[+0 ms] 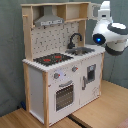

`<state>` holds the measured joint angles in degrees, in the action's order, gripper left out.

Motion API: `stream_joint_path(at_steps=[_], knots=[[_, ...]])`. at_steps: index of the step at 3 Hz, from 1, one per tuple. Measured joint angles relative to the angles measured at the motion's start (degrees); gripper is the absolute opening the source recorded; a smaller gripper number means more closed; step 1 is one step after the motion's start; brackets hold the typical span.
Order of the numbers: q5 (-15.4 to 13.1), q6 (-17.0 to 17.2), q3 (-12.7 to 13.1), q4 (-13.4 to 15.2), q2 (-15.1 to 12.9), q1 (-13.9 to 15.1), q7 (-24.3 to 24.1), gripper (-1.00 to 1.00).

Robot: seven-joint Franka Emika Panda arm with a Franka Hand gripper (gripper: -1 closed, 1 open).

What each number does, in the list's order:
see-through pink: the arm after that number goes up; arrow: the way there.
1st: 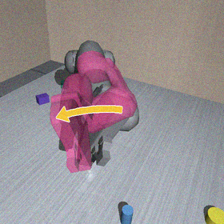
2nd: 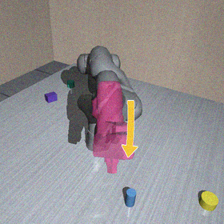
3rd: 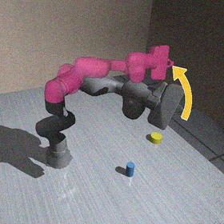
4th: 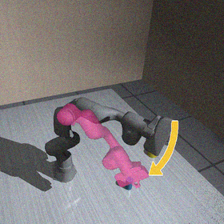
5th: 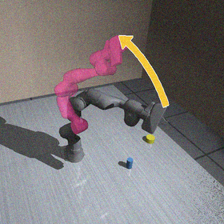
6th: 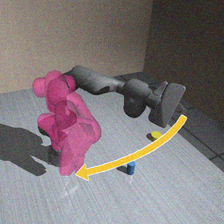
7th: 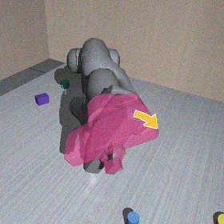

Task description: Play with the kitchen

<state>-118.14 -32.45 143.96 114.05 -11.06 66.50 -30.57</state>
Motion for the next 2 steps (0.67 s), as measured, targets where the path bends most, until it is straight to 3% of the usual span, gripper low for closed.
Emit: stream_joint_path(at_steps=[1, 2], knots=[[0.5, 6.1, 1.8, 0.7, -1.4, 0.0, -1.2, 1.00], [0.5, 9.6, 1.9, 2.9, -5.3, 0.2, -3.7, 1.00]])
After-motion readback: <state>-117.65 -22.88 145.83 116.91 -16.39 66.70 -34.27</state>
